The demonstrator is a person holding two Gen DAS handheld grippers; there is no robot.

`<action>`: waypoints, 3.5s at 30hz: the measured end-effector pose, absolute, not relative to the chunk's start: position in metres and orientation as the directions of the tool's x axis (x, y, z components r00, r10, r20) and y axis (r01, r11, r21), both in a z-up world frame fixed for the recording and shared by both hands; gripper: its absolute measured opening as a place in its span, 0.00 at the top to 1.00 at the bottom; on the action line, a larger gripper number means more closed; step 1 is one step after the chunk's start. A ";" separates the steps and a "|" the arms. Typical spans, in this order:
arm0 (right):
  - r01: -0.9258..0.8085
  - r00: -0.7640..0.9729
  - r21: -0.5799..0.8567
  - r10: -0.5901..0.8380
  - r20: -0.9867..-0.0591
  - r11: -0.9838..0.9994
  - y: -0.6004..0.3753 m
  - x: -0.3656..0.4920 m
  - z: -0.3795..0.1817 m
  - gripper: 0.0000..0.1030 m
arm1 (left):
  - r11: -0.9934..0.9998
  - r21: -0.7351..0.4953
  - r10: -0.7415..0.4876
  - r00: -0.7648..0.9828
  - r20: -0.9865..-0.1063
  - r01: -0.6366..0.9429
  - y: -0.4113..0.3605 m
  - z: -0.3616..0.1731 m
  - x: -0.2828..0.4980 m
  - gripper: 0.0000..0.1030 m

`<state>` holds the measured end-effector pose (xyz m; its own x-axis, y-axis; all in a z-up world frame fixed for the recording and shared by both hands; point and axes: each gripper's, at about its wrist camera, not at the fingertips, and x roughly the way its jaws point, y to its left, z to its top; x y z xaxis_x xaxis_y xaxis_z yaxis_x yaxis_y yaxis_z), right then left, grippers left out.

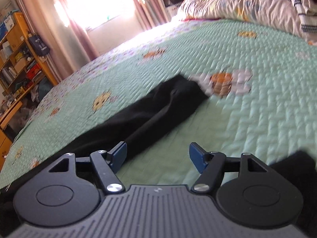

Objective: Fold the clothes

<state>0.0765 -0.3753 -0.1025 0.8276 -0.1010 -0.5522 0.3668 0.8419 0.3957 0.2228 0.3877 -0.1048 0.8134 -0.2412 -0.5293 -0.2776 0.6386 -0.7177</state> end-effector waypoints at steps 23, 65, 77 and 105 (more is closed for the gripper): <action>0.053 0.769 0.777 0.471 -0.433 0.627 -0.544 0.242 -0.143 0.50 | 0.735 -0.593 -0.147 0.777 -0.612 -0.328 0.367 -0.090 0.234 0.85; 0.096 0.831 0.697 0.328 -0.449 0.710 -0.526 0.235 -0.155 0.58 | 0.798 -0.530 -0.071 0.827 -0.558 -0.289 0.360 -0.051 0.144 0.26; 0.255 0.760 0.543 0.181 -0.624 0.800 -0.519 0.224 -0.138 0.91 | 0.833 -0.519 -0.142 0.833 -0.535 -0.191 0.322 -0.045 0.141 0.26; -0.178 0.689 0.716 0.605 -0.400 0.675 -0.260 0.249 -0.102 0.43 | 0.918 -0.392 -0.158 0.857 -0.490 -0.055 0.200 -0.098 0.105 0.20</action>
<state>0.2494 -0.2602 -0.1020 0.6886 0.6052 -0.3995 -0.1781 0.6752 0.7158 0.1050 0.1996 -0.0983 0.8571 -0.1579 -0.4903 -0.0549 0.9184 -0.3917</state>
